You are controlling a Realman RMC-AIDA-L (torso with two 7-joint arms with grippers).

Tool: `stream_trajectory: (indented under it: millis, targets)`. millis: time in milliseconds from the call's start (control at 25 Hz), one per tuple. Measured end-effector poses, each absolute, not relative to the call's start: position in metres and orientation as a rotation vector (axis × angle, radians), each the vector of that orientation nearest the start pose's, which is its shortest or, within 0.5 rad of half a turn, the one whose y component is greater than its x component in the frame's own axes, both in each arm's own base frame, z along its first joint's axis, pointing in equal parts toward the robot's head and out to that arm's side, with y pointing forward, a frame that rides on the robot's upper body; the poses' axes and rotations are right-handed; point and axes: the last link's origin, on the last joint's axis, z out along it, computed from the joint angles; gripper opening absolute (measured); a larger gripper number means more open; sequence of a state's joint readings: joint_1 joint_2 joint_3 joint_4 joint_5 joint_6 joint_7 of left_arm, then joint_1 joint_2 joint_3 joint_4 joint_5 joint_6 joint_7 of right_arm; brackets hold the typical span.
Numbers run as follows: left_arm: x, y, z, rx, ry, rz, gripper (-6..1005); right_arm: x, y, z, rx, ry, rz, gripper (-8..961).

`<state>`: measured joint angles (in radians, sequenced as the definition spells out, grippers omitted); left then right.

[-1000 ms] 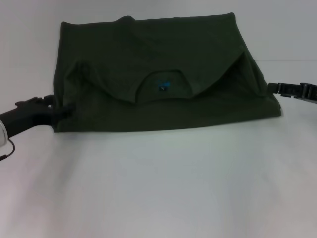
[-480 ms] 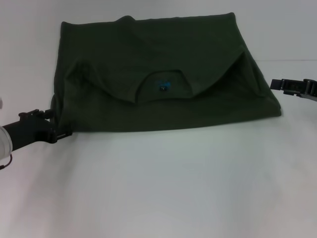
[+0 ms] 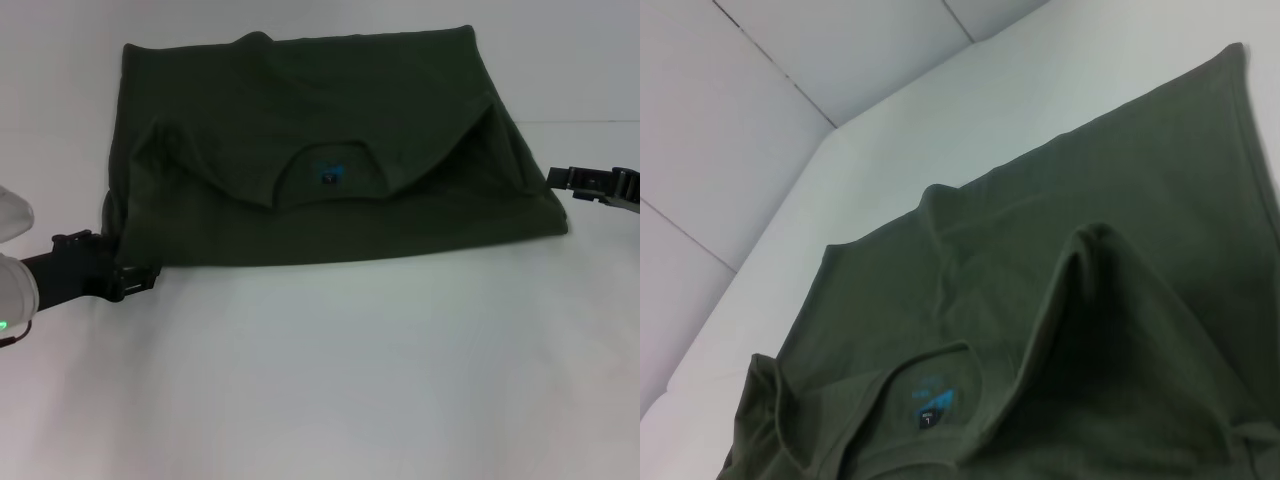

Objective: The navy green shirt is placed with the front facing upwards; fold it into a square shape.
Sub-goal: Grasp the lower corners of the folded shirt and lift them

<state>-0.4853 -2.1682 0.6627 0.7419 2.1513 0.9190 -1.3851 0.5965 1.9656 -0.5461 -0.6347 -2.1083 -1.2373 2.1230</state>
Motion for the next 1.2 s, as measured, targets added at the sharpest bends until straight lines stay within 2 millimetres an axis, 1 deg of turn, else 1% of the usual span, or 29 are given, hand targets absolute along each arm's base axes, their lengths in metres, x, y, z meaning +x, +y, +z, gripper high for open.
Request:
stream_trajectory:
  millis: [320,560,680,1080,1200]
  targets:
    - [-0.326,0.370,0.000,-2.254,-0.693,-0.150,738,0.309,0.389,0.066,-2.060,1.507,0.674,676]
    - [-0.330,0.374,0.005,-2.220,-0.731,-0.110,696,0.309,0.389,0.066,-2.058,1.508,0.679,676]
    - [-0.330,0.374,0.005,-2.219,-0.732,-0.105,467,0.309,0.389,0.066,-2.057,1.508,0.680,675]
    - [-0.327,0.378,0.004,-2.221,-0.718,-0.093,227,0.311,0.388,0.066,-2.054,1.513,0.677,675]
    - [-0.326,0.379,0.004,-2.222,-0.714,-0.089,133,0.311,0.387,0.066,-2.055,1.513,0.674,674]
